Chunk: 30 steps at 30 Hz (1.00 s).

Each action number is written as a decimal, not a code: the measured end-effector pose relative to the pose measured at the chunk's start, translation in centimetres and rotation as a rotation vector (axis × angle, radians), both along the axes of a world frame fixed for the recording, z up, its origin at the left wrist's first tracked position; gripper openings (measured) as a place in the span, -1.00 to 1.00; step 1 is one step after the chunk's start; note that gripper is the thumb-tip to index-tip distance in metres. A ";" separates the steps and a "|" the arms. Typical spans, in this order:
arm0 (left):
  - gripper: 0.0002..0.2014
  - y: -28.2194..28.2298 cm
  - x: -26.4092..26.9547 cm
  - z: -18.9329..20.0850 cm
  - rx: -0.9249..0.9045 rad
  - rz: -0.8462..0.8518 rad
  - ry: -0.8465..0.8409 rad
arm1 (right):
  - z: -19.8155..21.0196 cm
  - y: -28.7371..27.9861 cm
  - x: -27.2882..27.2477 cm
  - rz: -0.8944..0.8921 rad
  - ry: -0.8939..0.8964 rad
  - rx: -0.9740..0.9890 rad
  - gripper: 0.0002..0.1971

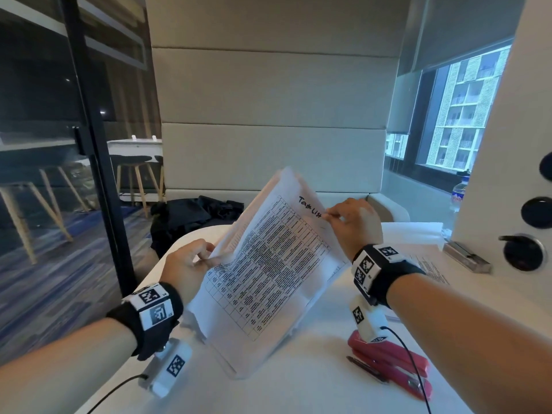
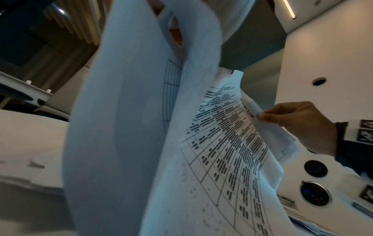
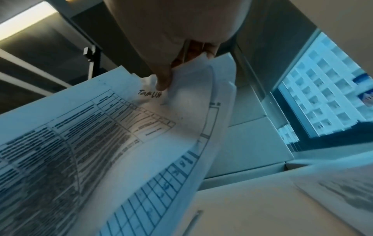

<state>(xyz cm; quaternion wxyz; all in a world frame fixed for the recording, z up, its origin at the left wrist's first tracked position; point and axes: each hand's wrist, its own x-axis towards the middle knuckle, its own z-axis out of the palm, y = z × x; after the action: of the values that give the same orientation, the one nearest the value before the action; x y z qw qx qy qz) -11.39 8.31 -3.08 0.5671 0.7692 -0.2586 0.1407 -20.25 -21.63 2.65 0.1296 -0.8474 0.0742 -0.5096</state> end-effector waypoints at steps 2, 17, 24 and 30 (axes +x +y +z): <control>-0.55 -0.3 0.0 0.2 0.018 0.036 0.020 | 0.1 0.3 -0.1 -0.001 -0.036 -0.066 -0.97; -0.16 -1.0 1.3 1.3 0.267 0.223 0.127 | 2.4 3.8 -2.6 0.151 -0.295 0.158 -0.90; -0.82 1.8 3.3 5.1 0.290 0.226 -0.036 | 4.8 3.4 -5.8 0.280 0.119 0.389 -0.90; -0.86 2.1 1.8 10.2 0.662 0.311 -0.264 | 3.2 4.3 -9.1 0.293 0.358 0.697 -0.82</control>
<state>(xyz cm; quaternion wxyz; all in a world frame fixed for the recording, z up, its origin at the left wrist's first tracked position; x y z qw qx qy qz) -9.59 10.36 7.10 0.2219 0.9159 -0.2411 0.2318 -29.36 -17.34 5.83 0.4648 -0.8297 0.1420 -0.2747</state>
